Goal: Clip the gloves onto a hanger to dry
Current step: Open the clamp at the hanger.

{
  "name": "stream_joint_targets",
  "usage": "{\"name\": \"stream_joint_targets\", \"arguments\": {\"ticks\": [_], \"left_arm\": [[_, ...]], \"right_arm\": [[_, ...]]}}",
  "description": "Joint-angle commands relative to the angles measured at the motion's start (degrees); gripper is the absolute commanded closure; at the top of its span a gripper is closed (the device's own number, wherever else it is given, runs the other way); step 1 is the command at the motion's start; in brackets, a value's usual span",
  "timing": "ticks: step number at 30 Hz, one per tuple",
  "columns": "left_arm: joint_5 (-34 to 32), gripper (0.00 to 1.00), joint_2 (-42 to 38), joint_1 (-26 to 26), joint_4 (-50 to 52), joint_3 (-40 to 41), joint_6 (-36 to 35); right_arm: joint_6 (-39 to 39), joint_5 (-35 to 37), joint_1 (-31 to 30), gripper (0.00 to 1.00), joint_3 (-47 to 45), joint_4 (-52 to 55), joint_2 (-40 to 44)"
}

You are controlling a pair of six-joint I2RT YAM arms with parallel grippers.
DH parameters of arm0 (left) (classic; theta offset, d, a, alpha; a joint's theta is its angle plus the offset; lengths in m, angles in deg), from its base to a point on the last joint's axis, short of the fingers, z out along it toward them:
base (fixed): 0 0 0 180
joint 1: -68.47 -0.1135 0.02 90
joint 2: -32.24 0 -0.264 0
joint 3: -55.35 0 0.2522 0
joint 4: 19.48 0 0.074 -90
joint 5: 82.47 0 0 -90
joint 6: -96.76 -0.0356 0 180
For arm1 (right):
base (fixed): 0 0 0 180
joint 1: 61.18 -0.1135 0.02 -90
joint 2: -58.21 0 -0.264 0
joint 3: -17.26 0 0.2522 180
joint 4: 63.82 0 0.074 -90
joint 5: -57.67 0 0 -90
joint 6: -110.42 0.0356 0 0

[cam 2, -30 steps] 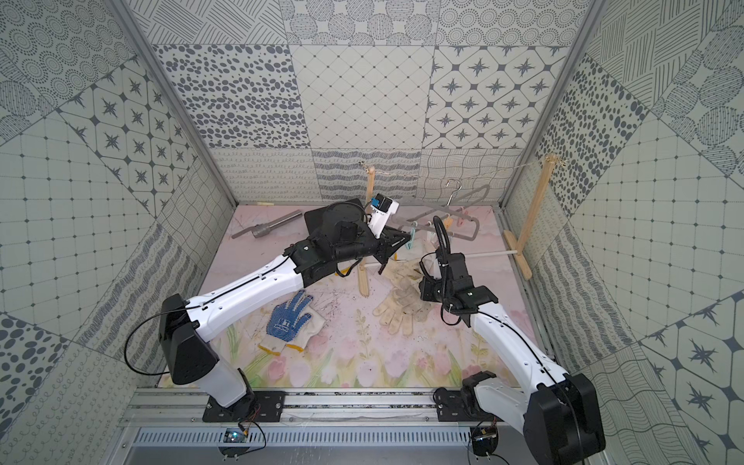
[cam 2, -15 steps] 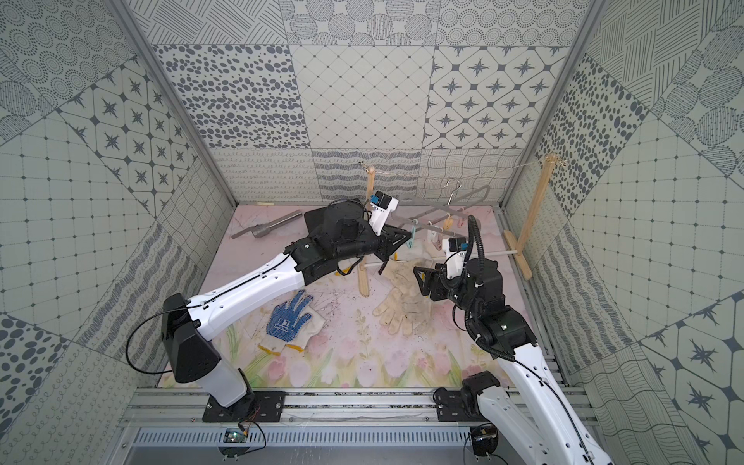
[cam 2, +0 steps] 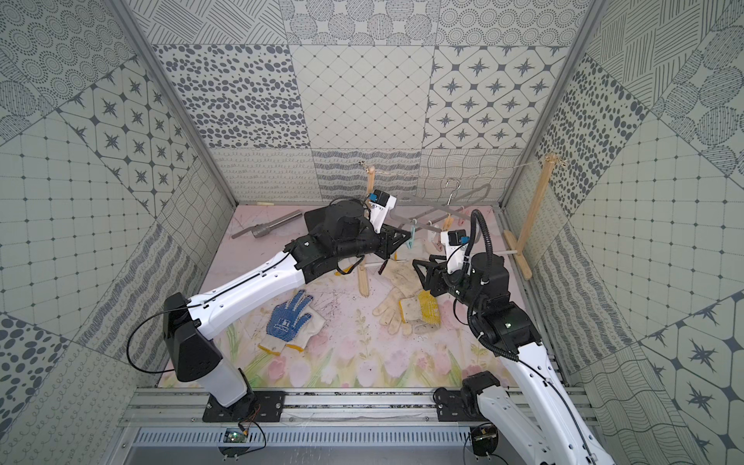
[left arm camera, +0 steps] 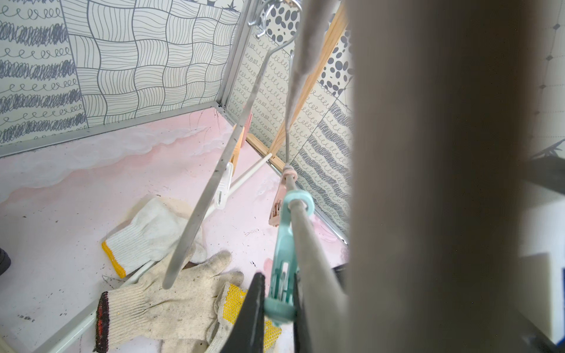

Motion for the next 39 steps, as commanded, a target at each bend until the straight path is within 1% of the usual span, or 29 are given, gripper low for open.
{"name": "stream_joint_targets", "arguments": {"ticks": [1, 3, 7, 8, 10, 15, 17, 21, 30, 33, 37, 39], "left_arm": [[0.30, 1.00, 0.66, 0.72, 3.38, -2.87, 3.57], [0.18, 1.00, 1.02, 0.70, 5.43, -4.23, 4.88], [0.79, 1.00, 1.55, 0.70, 7.62, -6.09, 7.43], [1.08, 1.00, 1.76, 0.71, 8.22, -6.55, 7.95], [1.51, 1.00, 2.16, 0.73, 9.09, -7.42, 8.92], [3.75, 1.00, 2.95, 0.75, 10.18, -8.93, 11.69], [4.70, 1.00, 3.36, 0.80, 10.61, -9.65, 12.47], [5.76, 1.00, 4.13, 0.76, 11.68, -10.98, 13.48], [7.81, 1.00, 4.85, 0.79, 12.86, -12.48, 14.70], [8.05, 1.00, 4.80, 0.79, 13.26, -12.50, 14.73], [8.25, 1.00, 4.72, 0.79, 13.40, -12.59, 14.43], [8.51, 1.00, 4.85, 0.79, 13.44, -12.59, 14.06]], "right_arm": [[0.00, -0.75, -0.52, 0.52, 1.36, -6.60, -0.78], [-0.26, -1.13, -0.53, 0.53, 1.77, -7.63, -1.88], [-1.34, 0.06, -1.75, 0.39, 2.91, -8.49, -4.73], [-1.87, 0.95, -2.29, 0.37, 3.05, -8.90, -5.15], [-3.48, 3.21, -3.51, 0.37, 3.17, -9.77, -5.75], [-6.43, 7.65, -5.12, 0.47, 2.75, -13.28, -6.47], [-7.14, 8.34, -5.38, 0.53, 2.22, -15.10, -6.45], [-7.26, 9.02, -5.60, 0.59, 2.43, -16.53, -7.13], [-7.58, 10.47, -6.02, 0.61, 3.10, -16.97, -9.39], [-7.64, 11.38, -6.14, 0.67, 2.96, -17.48, -9.15], [-7.71, 11.91, -6.10, 0.82, 2.84, -17.90, -8.79], [-7.55, 12.13, -6.13, 0.87, 2.53, -18.17, -8.37]]}}
